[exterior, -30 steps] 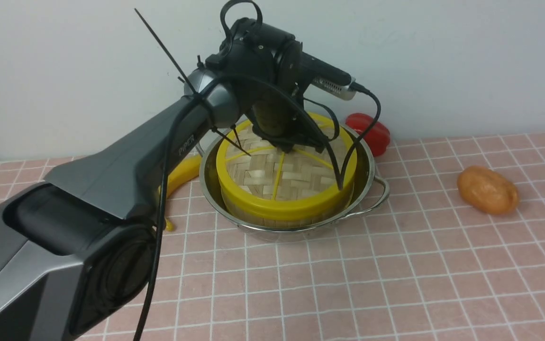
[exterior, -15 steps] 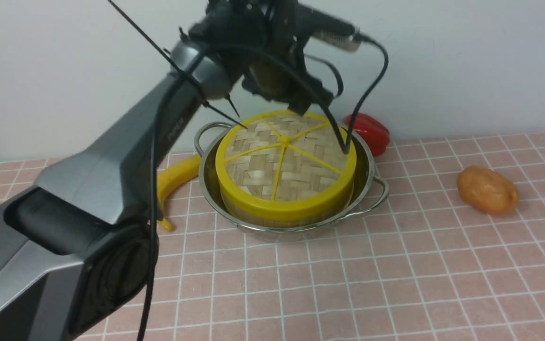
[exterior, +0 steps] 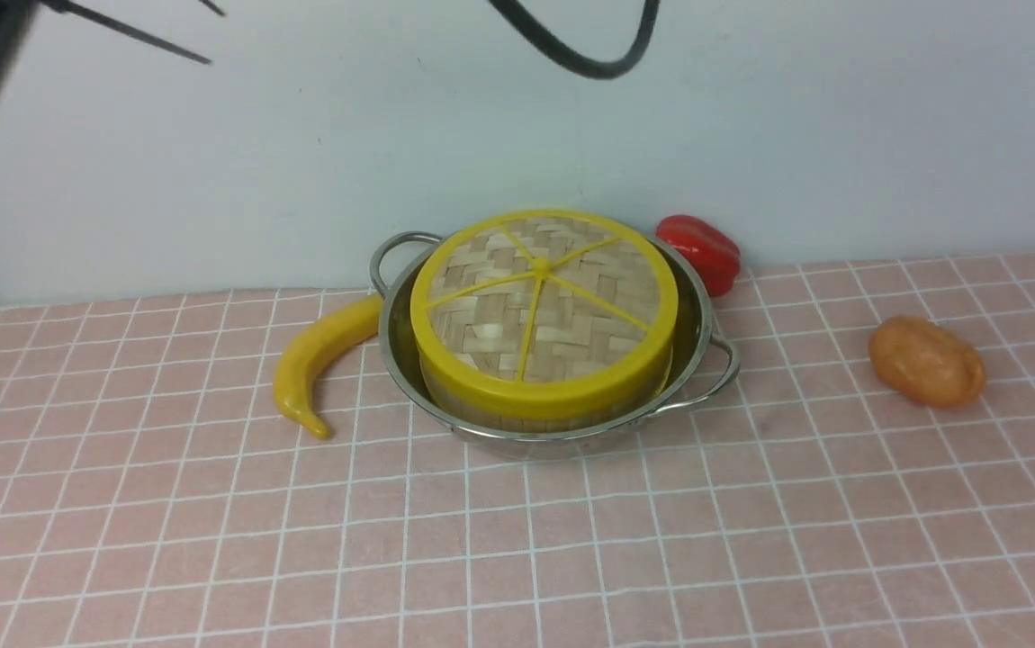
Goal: Place the steamer in the pot on the pink tablecloth, and put the lid on the steamer.
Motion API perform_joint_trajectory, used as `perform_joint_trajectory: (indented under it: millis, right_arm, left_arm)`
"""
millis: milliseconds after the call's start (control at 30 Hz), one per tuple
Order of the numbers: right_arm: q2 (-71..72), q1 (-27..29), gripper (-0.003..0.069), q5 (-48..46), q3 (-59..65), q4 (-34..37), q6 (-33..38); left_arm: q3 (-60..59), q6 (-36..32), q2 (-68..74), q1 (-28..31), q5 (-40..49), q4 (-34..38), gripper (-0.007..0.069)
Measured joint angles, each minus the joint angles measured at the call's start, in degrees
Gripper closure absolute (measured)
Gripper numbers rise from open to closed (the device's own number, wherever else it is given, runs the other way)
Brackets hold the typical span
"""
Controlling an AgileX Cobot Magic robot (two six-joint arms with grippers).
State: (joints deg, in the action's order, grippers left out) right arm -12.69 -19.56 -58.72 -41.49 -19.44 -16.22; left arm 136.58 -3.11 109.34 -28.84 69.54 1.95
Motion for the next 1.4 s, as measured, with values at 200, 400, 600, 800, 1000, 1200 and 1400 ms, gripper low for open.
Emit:
perform_joint_trajectory:
  millis: [200, 400, 600, 800, 1000, 1200, 1400]
  right_arm:
    - [8.4, 0.0, 0.0674, 0.1, 1.5, -7.9, -5.2]
    - [9.3, 0.0, 0.0669, -1.9, 1.6, -6.0, -7.6]
    - [9.3, 0.0, 0.0655, -2.1, 1.6, 1.5, -8.3]
    - [9.3, 0.0, 0.0637, -2.1, 1.7, 10.5, -8.6]
    - [9.3, 0.0, 0.0622, -2.1, 1.8, 18.5, -8.7]
    - [9.3, 0.0, 0.0612, -2.1, 1.8, 24.4, -8.7]
    - [9.3, 0.0, 0.0595, -2.1, 1.8, 28.8, -8.8]
  left_arm:
    - [-19.4, -1.5, -13.8, 0.0, 0.1, 0.3, 0.0596]
    - [-40.2, -2.1, -27.9, 0.0, -2.5, 0.3, 0.0648]
    - [-60.0, -2.8, -41.4, 0.0, -19.8, 0.4, 0.0648]
    - [-69.4, -3.0, -49.5, 0.0, -27.0, 3.1, 0.0647]
    - [-69.8, -3.0, -51.6, 0.0, -27.0, 7.3, 0.0643]
    - [-70.0, -4.6, -51.0, 0.0, -26.9, 6.3, 0.0633]
    - [-72.9, -10.4, -51.7, 1.2, -27.5, -1.9, 0.0623]
